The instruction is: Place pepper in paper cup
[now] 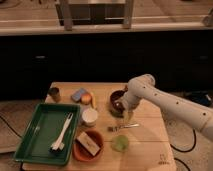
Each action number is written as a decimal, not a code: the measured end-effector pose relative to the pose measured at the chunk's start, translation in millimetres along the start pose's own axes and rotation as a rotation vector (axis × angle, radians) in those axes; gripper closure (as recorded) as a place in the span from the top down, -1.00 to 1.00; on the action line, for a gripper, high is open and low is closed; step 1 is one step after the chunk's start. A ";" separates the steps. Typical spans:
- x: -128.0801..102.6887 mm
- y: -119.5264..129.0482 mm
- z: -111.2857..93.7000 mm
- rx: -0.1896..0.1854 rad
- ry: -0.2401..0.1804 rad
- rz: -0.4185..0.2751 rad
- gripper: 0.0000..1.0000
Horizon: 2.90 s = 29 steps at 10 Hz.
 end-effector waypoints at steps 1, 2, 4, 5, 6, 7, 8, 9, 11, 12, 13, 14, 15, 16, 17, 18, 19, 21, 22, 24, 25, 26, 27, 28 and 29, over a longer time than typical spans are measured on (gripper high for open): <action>0.9 -0.6 -15.7 0.035 0.007 0.024 0.60; 2.2 0.0 -24.0 0.051 0.012 0.039 0.60; 8.6 2.4 -31.4 0.073 0.029 0.077 0.60; 13.2 3.4 -31.9 0.075 0.038 0.094 0.60; 18.9 5.5 -31.5 0.073 0.044 0.112 0.60; 27.7 8.9 -30.7 0.065 0.054 0.134 0.60; 36.5 12.7 -28.9 0.055 0.063 0.157 0.60; 42.8 15.5 -27.6 0.048 0.068 0.173 0.60; 57.2 21.0 -25.3 0.033 0.077 0.208 0.60; 62.1 22.1 -23.2 0.026 0.079 0.219 0.60; 65.5 23.1 -18.4 0.014 0.080 0.228 0.60; 67.6 22.9 -11.4 -0.001 0.078 0.234 0.60; 70.7 23.0 -2.6 -0.019 0.077 0.237 0.60; 71.0 22.6 3.7 -0.036 0.077 0.235 0.60; 69.7 20.8 12.4 -0.056 0.073 0.229 0.60; 65.7 18.7 22.4 -0.080 0.069 0.220 0.60; 63.2 17.8 27.0 -0.094 0.068 0.213 0.60; 55.4 15.0 36.1 -0.119 0.062 0.191 0.60; 49.7 14.2 40.0 -0.130 0.060 0.177 0.60; 34.9 9.9 47.1 -0.142 0.051 0.143 0.60; 28.9 9.6 49.6 -0.151 0.049 0.127 0.56; 23.3 8.9 51.5 -0.157 0.048 0.116 0.44; 18.5 6.6 53.9 -0.157 0.043 0.106 0.25; 19.9 6.1 56.7 -0.161 0.041 0.104 0.01; 22.5 6.6 58.7 -0.167 0.041 0.107 -0.16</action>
